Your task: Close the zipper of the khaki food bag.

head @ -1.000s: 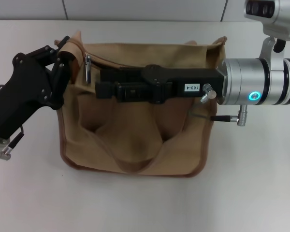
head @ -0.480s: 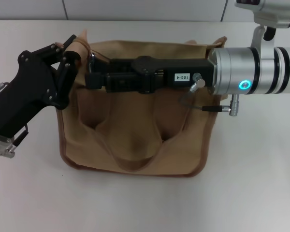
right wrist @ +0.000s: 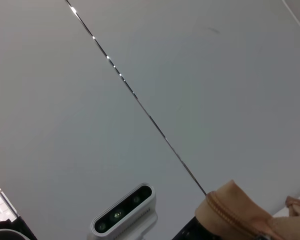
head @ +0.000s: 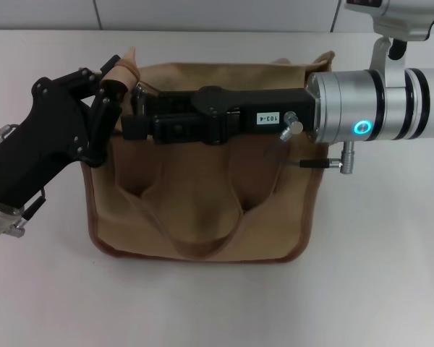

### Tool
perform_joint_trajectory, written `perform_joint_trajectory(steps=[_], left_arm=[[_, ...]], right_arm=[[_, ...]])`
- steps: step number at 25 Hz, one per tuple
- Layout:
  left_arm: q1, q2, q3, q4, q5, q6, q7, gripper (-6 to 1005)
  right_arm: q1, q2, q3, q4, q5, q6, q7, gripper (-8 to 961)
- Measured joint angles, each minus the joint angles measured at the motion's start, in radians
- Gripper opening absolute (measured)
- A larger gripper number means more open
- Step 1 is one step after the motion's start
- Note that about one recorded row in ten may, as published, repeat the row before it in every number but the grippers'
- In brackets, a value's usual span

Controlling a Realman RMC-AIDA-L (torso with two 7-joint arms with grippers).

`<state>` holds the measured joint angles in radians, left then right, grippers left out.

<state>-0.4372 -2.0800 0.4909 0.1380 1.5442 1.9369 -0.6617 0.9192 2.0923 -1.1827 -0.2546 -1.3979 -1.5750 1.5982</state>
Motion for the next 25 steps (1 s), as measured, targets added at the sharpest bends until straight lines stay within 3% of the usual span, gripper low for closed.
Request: perform_joint_trajectory(steps=[22, 25], left_arm=[[0.001, 0.0, 0.0, -0.003, -0.005, -0.006, 0.002, 17], [0.001, 0.0, 0.0, -0.003, -0.004, -0.005, 0.002, 17]], right_arm=[[-0.02, 0.0, 0.006, 0.0, 0.009, 0.027, -0.026, 698], [-0.018, 0.0, 0.001, 0.0, 0.017, 0.031, -0.027, 590]])
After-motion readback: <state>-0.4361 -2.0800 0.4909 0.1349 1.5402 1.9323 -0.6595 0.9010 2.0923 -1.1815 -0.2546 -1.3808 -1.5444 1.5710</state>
